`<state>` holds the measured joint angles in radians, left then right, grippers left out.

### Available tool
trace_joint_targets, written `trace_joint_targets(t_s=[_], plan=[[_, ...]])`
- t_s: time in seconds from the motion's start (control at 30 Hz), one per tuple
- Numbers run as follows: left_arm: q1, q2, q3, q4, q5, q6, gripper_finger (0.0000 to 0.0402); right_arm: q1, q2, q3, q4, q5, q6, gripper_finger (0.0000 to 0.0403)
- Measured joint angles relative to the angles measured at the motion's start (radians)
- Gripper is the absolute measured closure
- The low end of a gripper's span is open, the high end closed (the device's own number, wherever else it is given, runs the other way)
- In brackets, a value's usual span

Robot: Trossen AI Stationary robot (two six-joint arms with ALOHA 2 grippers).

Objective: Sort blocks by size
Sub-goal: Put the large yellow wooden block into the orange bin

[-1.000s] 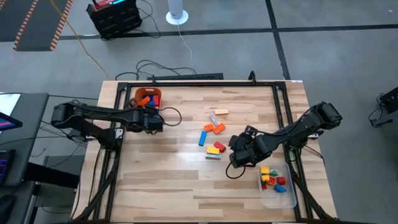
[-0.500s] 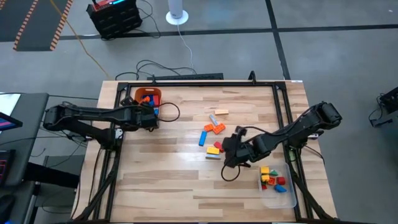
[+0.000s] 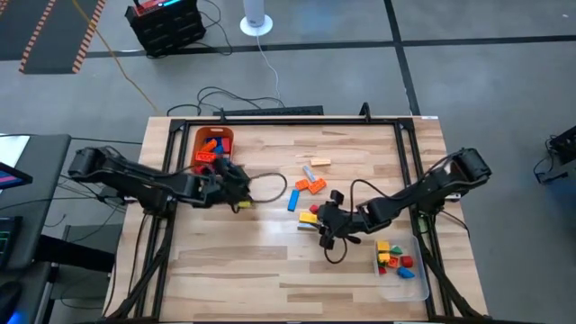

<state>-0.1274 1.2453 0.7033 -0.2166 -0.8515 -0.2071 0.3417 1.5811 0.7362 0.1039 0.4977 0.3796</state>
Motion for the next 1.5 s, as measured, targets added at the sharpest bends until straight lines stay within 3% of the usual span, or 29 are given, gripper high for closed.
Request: trace_joint_targets(t_s=[0.13,0.3,0.63,1.13,1.37,1.5], plan=[[-0.042,0.082,-0.048,0.295,0.093,0.117,0.0178,-0.021,0.086,-0.004,0.189,0.003,-0.072,0.0184],[-0.082,0.144,-0.048,0.415,0.114,0.169,0.0178,-0.035,0.184,-0.007,0.249,0.001,-0.093,0.0184],[-0.086,0.142,-0.048,0.411,0.112,0.162,0.0178,-0.057,0.240,-0.005,0.301,0.008,-0.075,0.0184],[-0.086,0.142,-0.048,0.408,0.111,0.196,0.0178,-0.096,0.239,-0.007,0.185,0.001,-0.064,0.0185],[-0.086,0.142,-0.048,0.408,0.111,0.187,0.0178,-0.096,0.238,-0.006,0.184,0.001,-0.064,0.0241],[-0.085,0.142,-0.048,0.409,0.142,0.184,0.0178,-0.103,0.238,-0.006,0.185,0.002,-0.064,0.0246]])
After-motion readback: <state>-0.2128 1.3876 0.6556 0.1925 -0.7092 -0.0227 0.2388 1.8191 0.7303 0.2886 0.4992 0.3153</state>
